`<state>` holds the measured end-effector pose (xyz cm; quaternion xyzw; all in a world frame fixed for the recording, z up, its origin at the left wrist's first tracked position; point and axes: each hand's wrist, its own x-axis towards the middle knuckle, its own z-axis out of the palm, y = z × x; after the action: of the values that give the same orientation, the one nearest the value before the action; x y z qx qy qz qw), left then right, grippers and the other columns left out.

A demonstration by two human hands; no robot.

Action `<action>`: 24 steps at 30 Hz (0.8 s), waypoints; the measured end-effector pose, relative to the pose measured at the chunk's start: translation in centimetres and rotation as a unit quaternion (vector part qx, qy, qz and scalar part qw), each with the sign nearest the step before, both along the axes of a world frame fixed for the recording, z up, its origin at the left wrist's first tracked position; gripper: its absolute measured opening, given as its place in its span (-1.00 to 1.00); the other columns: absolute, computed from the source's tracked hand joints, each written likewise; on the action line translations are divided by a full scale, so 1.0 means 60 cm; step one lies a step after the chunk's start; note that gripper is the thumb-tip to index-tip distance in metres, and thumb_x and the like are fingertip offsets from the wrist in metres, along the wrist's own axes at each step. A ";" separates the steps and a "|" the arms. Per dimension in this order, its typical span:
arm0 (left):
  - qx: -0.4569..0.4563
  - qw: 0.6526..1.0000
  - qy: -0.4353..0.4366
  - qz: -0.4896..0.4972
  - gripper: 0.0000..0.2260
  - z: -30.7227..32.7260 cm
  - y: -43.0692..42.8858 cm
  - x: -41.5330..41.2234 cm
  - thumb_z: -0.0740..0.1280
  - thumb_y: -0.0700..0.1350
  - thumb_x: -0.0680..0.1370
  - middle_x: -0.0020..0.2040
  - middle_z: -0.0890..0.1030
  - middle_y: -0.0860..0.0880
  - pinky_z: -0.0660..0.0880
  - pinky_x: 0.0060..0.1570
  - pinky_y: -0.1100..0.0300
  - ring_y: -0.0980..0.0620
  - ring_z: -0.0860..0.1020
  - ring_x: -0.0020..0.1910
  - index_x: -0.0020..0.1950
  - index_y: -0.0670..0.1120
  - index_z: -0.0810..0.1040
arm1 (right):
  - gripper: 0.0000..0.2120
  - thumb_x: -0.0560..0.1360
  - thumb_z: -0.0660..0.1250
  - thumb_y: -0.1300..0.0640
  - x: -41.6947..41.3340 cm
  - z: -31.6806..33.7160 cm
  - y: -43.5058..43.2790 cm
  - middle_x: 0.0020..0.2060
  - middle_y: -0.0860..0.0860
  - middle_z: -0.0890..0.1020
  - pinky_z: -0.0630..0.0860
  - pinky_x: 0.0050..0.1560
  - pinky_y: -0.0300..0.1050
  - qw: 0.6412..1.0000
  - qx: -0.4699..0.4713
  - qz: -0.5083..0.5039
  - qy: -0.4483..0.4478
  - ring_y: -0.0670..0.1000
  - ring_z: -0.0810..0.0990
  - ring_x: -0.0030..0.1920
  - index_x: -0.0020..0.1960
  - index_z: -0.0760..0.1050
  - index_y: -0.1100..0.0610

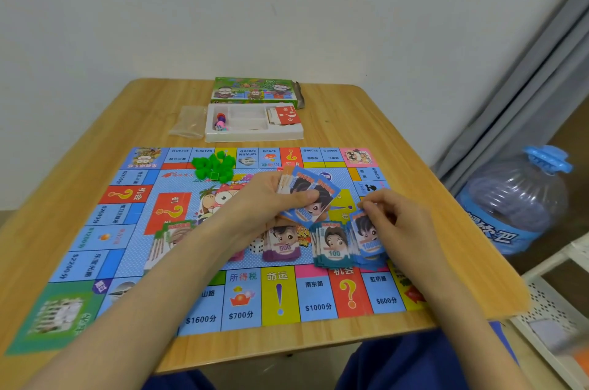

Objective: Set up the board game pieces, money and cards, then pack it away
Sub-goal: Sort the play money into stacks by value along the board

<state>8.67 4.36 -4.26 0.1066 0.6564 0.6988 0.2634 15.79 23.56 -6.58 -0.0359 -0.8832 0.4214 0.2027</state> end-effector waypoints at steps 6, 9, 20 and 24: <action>0.003 1.000 -0.005 -0.004 -0.67 0.004 -0.001 0.002 0.43 -0.12 0.29 -0.08 0.70 -0.14 0.61 -0.10 0.14 -0.10 0.68 -0.11 0.01 -0.19 0.58 | -0.90 0.52 0.33 0.22 0.000 -0.001 0.002 -0.51 0.02 0.45 0.34 -0.33 -0.37 0.994 0.102 0.020 -0.028 -0.12 0.42 -0.38 -0.12 0.51 0.05; 0.003 1.000 -0.007 -0.002 -0.83 0.005 0.000 0.001 0.42 -0.19 0.40 -0.16 0.71 -0.09 0.62 -0.16 0.19 -0.02 0.69 -0.20 -0.03 -0.18 0.58 | -0.90 0.51 0.34 0.18 -0.002 -0.002 0.005 -0.45 -0.02 0.44 0.31 -0.33 -0.33 0.989 0.138 0.025 -0.048 -0.10 0.41 -0.37 -0.09 0.47 -0.01; 0.008 1.000 -0.008 -0.009 -0.88 0.010 -0.001 0.005 0.41 -0.20 0.42 -0.20 0.71 -0.07 0.60 -0.31 0.26 0.00 0.68 -0.26 -0.06 -0.16 0.57 | -0.84 0.48 0.33 0.07 0.006 0.002 0.000 -0.20 -0.16 0.51 0.34 -0.06 -0.44 0.987 0.119 0.054 0.093 -0.17 0.47 -0.09 0.03 0.42 -0.08; -0.004 1.000 0.006 -0.014 -0.78 0.007 0.001 0.007 0.43 -0.15 0.39 -0.05 0.69 -0.18 0.62 -0.23 0.20 -0.09 0.68 -0.15 0.01 -0.16 0.59 | -0.62 0.50 0.21 -0.04 0.016 0.009 -0.009 0.11 -0.28 0.52 0.35 0.10 -0.43 0.975 0.077 0.187 0.086 -0.20 0.48 0.16 0.32 0.34 -0.17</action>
<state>9.11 4.39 -3.82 0.1190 0.6596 0.6915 0.2694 16.73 23.02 -6.03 0.1823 -0.8834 0.3839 0.1973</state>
